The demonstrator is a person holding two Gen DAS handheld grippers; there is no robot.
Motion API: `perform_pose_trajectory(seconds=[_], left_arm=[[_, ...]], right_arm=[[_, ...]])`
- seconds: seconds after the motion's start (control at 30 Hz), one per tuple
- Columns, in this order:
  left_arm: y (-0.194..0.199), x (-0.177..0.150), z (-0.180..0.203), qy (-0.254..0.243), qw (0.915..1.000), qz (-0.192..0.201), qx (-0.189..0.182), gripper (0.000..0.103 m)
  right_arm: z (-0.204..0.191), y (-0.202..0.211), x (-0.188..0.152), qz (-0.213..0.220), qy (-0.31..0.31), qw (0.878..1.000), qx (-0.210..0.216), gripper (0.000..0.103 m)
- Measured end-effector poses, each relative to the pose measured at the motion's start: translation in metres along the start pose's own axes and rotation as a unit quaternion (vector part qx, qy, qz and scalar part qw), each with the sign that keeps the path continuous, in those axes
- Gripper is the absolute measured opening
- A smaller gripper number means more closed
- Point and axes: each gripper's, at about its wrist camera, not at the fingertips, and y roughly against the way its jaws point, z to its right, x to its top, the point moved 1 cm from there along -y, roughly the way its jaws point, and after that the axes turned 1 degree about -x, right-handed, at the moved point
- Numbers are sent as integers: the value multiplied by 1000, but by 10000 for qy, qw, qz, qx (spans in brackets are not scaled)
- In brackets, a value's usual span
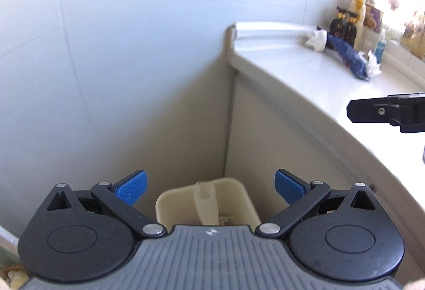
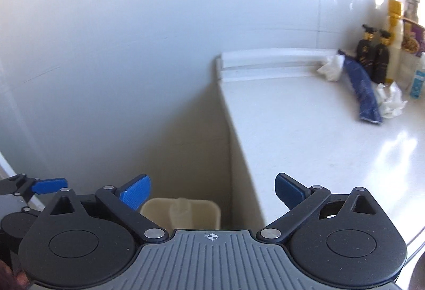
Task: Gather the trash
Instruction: 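Move both tools back up to the crumpled tissues on the counter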
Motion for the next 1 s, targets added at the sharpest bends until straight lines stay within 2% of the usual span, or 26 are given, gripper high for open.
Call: perform_pose_trajectory(seconds=[0.13, 0.2, 0.47, 0.53, 0.6, 0.77, 1.0], left_arm=[[-10, 24, 25, -159, 9995, 234, -160, 102], [-15, 36, 40, -276, 9985, 387, -280, 103], [-50, 85, 96, -692, 9923, 772, -679, 102], [-59, 96, 109, -757, 9907, 818, -786, 103], [-72, 107, 120, -824, 9892, 819, -892, 103], [-104, 132, 149, -1059, 9856, 879, -986, 103], [-157, 168, 166, -656, 9858, 849, -1291, 102]], right_arm=[[30, 7, 7, 131, -68, 9993, -336, 102], [65, 14, 15, 240, -133, 9974, -660, 102], [148, 24, 21, 494, -491, 9908, -1157, 103], [157, 22, 21, 529, -516, 9899, -1212, 103], [183, 14, 22, 577, -622, 9866, -1397, 103], [220, -4, 27, 558, -788, 9838, -1509, 103], [265, -33, 42, 680, -1213, 9792, -1480, 103]])
